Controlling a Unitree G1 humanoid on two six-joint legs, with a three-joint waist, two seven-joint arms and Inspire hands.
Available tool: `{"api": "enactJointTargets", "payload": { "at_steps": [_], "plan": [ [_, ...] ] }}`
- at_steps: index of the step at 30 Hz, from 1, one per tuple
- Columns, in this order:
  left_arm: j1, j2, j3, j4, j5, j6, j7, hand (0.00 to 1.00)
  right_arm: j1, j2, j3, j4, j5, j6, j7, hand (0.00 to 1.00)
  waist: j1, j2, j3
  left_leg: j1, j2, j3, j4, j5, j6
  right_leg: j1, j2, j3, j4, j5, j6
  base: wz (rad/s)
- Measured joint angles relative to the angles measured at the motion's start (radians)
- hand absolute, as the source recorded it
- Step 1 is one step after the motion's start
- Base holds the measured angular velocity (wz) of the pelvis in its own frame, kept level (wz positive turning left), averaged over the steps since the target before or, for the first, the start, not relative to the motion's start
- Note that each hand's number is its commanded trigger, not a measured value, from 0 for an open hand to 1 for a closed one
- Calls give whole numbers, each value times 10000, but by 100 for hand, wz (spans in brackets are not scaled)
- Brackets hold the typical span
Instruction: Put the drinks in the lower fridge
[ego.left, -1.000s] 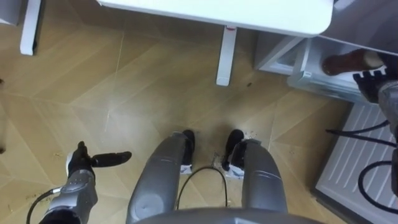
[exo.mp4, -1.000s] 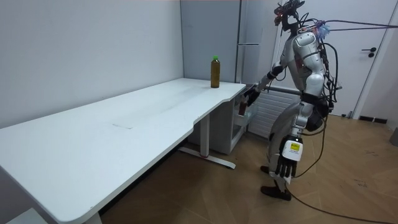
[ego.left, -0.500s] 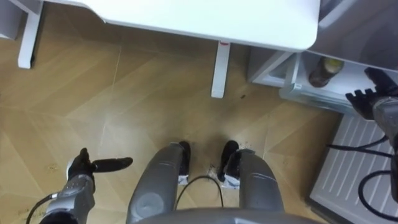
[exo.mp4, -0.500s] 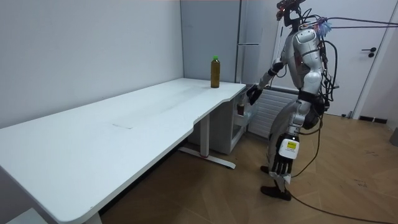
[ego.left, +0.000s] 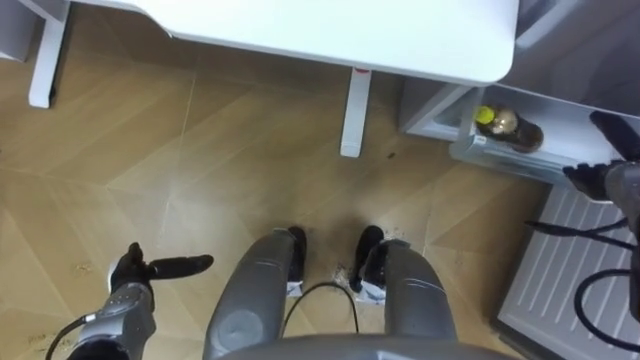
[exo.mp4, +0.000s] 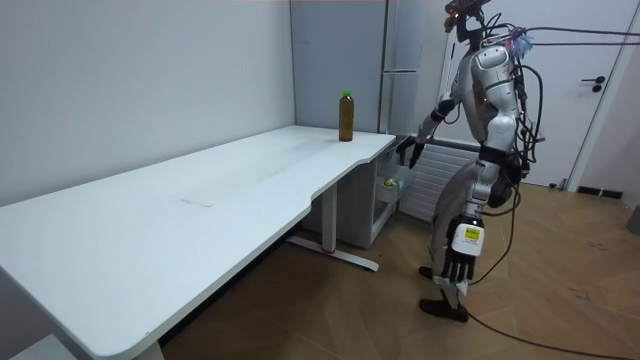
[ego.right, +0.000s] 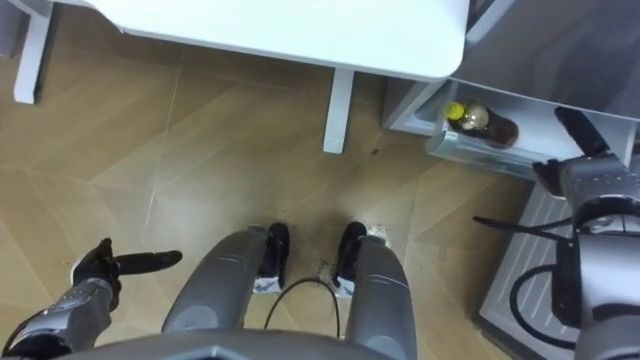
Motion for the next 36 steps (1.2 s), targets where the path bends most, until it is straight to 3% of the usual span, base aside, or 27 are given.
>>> {"api": "enactJointTargets", "payload": {
  "at_steps": [6, 13, 15, 16, 20, 27, 32, 36],
  "plan": [
    [-10, -41, 215, 38, 16, 5, -187, 0, 551, 3, -434, 176, -31, -355, 30, 0, 0, 60, -37, 483, 55, 7, -290, -1, -27, 499, 98, -5, -330, 44, -1, -1],
    [61, -41, 513, 415, 16, -2, -588, 0, 1985, 124, -825, 28, 263, -505, 35, 0, -159, 142, -163, 1747, 107, 16, -1086, 39, -95, 1779, 264, -14, -1159, 110, 44, -2],
    [212, -39, 853, 421, 9, -21, -585, 0, 2559, 397, -852, -266, 240, -667, 60, 0, -208, 118, -210, 2191, 187, 24, -1307, 34, -139, 2269, 391, -11, -1513, 175, 43, -7],
    [358, -63, 1035, 372, 23, -32, -591, 0, 3038, 571, -852, -578, 227, -687, 73, 0, -251, 91, -307, 2435, 206, 24, -1493, 24, -165, 2521, 448, -1, -1691, 192, 45, -5],
    [896, -251, 1448, 379, 54, -75, -770, 0, 4480, 1078, -938, -1034, 214, -802, 340, 0, -395, 73, -459, 3603, 187, 91, -2108, -1, -216, 3519, 496, 91, -2035, 105, 96, -5],
    [1926, -417, 2588, 279, 196, -92, -859, 0, 6439, 2041, -957, -1687, -592, -788, 1231, 0, -830, -29, -479, 5374, 198, 286, -3281, 49, -348, 5027, 637, 259, -2815, 19, 101, -10],
    [2658, -714, 2636, -257, 263, -170, -695, 0, 7292, 2846, -951, -1559, -1347, -785, 1676, 0, -1316, 31, -491, 6375, 200, 275, -3871, 56, -388, 6074, 776, 197, -3417, 11, 126, 1],
    [2685, -1008, 2649, -302, 501, -291, -686, 0, 7571, 3229, -897, -1391, -2757, -778, 2035, 0, -1309, 174, -486, 6977, 224, 233, -4250, 57, -388, 6707, 816, 138, -3803, 44, 184, 2]
  ]
}}
